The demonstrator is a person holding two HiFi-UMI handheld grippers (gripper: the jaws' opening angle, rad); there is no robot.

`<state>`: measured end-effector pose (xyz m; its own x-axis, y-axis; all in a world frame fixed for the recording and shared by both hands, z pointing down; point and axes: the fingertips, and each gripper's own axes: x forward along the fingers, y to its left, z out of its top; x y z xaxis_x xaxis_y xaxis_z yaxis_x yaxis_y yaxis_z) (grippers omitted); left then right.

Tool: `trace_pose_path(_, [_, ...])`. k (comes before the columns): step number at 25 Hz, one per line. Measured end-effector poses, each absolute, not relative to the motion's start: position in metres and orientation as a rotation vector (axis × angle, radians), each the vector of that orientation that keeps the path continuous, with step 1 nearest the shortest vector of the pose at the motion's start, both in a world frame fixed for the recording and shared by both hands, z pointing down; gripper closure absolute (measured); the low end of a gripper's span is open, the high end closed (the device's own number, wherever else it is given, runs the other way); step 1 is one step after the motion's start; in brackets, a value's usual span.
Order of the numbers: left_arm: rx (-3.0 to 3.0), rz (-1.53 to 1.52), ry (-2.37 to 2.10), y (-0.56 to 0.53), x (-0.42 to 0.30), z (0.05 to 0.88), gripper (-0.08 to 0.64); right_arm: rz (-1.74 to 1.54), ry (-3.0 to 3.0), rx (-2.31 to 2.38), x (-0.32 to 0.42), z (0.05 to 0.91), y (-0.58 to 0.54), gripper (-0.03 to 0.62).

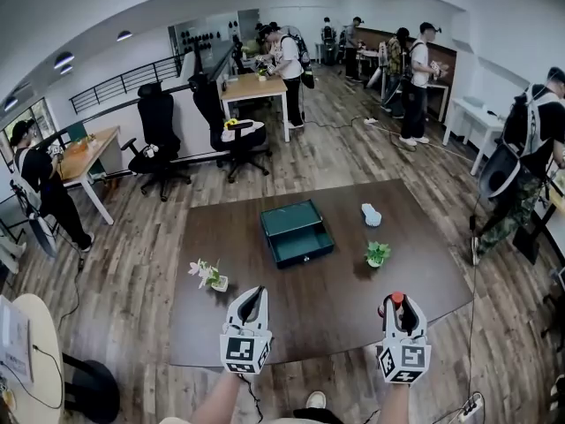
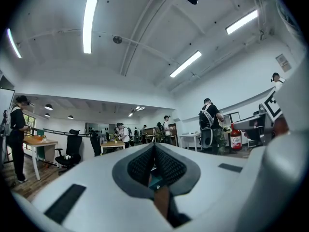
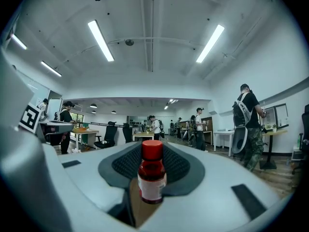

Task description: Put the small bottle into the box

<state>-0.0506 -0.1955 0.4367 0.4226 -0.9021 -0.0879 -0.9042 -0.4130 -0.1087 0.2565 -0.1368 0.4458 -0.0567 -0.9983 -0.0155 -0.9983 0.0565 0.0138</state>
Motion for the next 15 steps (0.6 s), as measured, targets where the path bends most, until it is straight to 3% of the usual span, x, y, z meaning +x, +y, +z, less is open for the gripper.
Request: trace_pose_path(15, [-2.535,-0.036,1.628,-0.224,0.027,0.444,0.557,-0.028,2.279,-2.085,0.316,0.462,-0.175,0.46])
